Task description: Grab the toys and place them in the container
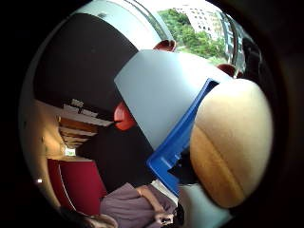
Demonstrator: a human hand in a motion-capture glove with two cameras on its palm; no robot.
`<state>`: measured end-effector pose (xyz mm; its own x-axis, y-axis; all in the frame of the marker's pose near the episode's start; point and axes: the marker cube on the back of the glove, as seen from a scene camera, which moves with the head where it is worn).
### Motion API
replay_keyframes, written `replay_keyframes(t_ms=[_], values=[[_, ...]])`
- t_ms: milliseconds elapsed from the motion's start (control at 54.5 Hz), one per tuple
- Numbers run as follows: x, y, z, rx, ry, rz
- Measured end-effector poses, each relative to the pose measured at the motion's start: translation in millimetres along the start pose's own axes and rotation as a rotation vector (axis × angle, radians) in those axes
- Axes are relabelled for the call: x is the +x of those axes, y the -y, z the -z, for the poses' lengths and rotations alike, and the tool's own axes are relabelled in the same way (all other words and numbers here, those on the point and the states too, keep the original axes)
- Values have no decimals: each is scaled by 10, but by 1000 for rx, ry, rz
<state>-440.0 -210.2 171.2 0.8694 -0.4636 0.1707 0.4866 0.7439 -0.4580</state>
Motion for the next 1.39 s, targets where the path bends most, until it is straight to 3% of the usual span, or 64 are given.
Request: replay_keyframes(t_ms=[73, 128, 165, 183, 257, 312, 422, 642, 734, 807, 844, 899, 990, 1064, 1155, 1394], values=[[30, -18, -92, -203, 27, 20], [122, -6, -173, -339, 22, -115], [206, 22, -199, -331, -12, -255], [230, 16, -192, -310, -11, -256], [302, -122, -79, -229, 81, -14], [448, -253, 15, -207, 99, -10], [703, -503, 160, -238, 37, -203], [1481, -1407, 520, -240, -28, -408], [1636, -1820, 586, -253, 11, -269], [1764, -2066, 530, -268, -9, -335], [1793, -2197, 480, -280, -14, -298], [1857, -2420, 368, -303, -11, -194], [1955, -2618, 121, -336, -11, -304], [2072, -2851, -142, -376, -27, -180], [2078, -3022, -662, -407, 99, -418], [1965, -3561, -2042, -544, -2, -522]])
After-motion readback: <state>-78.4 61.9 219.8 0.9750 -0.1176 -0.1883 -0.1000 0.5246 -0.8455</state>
